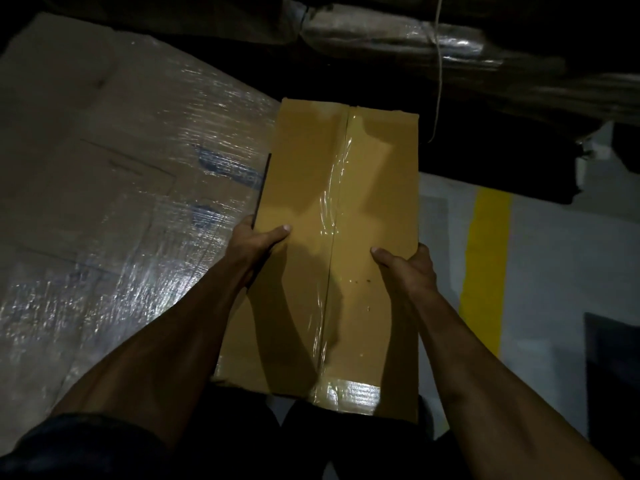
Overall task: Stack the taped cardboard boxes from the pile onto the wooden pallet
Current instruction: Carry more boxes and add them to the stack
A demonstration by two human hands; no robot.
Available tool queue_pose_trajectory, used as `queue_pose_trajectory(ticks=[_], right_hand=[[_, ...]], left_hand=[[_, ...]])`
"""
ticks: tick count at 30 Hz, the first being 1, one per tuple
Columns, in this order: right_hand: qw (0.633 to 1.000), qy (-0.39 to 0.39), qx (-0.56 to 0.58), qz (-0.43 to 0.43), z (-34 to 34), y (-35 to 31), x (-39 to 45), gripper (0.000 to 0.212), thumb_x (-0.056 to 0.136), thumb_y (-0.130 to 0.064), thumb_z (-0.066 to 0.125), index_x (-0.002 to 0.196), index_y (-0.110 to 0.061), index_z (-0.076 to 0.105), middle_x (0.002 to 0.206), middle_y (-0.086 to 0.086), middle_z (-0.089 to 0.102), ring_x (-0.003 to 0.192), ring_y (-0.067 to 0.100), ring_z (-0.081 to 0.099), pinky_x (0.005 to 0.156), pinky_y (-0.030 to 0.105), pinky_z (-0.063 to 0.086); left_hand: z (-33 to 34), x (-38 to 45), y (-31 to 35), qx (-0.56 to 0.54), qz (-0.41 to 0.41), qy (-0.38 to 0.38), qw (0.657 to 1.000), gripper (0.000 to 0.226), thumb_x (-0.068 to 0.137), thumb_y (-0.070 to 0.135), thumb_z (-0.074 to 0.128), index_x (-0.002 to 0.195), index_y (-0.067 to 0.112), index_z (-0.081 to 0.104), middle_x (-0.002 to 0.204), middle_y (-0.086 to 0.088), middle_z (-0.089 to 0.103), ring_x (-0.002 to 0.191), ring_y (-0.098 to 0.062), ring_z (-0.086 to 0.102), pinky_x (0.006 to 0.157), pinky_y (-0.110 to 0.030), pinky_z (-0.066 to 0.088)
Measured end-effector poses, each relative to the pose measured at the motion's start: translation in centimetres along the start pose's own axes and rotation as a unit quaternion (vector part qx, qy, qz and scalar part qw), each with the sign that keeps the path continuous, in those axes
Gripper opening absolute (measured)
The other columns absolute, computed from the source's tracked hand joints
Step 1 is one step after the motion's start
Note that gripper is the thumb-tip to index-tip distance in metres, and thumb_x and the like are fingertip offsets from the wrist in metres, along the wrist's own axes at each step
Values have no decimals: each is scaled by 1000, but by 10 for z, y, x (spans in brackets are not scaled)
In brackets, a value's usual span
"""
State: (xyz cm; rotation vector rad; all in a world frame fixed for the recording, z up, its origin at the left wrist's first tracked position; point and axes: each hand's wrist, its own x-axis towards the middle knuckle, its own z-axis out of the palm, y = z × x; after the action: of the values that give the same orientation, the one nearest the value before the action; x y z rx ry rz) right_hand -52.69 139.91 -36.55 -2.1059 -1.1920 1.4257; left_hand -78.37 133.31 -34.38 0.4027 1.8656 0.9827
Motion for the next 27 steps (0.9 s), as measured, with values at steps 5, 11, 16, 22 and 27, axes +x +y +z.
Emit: queue_pose_trajectory(ticks=[5, 11, 16, 22, 27], right_hand=[[1000, 0, 2, 3, -51, -49, -73, 98, 65, -56, 82, 146, -23, 38, 134, 4, 58, 120, 32, 56, 102, 47, 47], [999, 23, 26, -1, -124, -115, -188, 102, 45, -69, 75, 134, -27, 48, 120, -1, 65, 111, 30, 62, 97, 48, 51], [998, 57, 30, 7, -184, -154, -284, 99, 52, -67, 77, 137, -26, 46, 123, -3, 63, 116, 28, 58, 100, 47, 49], [990, 100, 94, 25, -252, -164, -364, 88, 64, -56, 82, 138, -25, 46, 117, -6, 61, 114, 26, 58, 101, 48, 48], [977, 141, 153, 32, -320, -159, -393, 91, 52, -68, 77, 130, -32, 47, 116, -7, 63, 111, 24, 59, 100, 50, 49]], left_hand=[[-21, -68, 58, 31, 4, 3, 999, 83, 53, 56, 87, 122, 20, 60, 112, -5, 68, 98, -28, 68, 85, -49, 58], [-50, -174, 153, 74, 19, -6, 997, 96, 47, 68, 83, 128, 23, 56, 114, -3, 66, 100, -29, 66, 87, -51, 57], [-66, -271, 224, 123, 57, -29, 990, 70, 71, 57, 78, 128, 27, 50, 114, -2, 63, 102, -29, 63, 89, -50, 54], [-55, -341, 280, 215, 119, -75, 966, 90, 52, 84, 63, 124, 32, 48, 116, 2, 65, 104, -29, 63, 93, -52, 51], [1, -390, 324, 252, 176, -110, 945, 63, 70, 65, 70, 119, 30, 48, 113, 6, 63, 104, -26, 62, 94, -45, 50]])
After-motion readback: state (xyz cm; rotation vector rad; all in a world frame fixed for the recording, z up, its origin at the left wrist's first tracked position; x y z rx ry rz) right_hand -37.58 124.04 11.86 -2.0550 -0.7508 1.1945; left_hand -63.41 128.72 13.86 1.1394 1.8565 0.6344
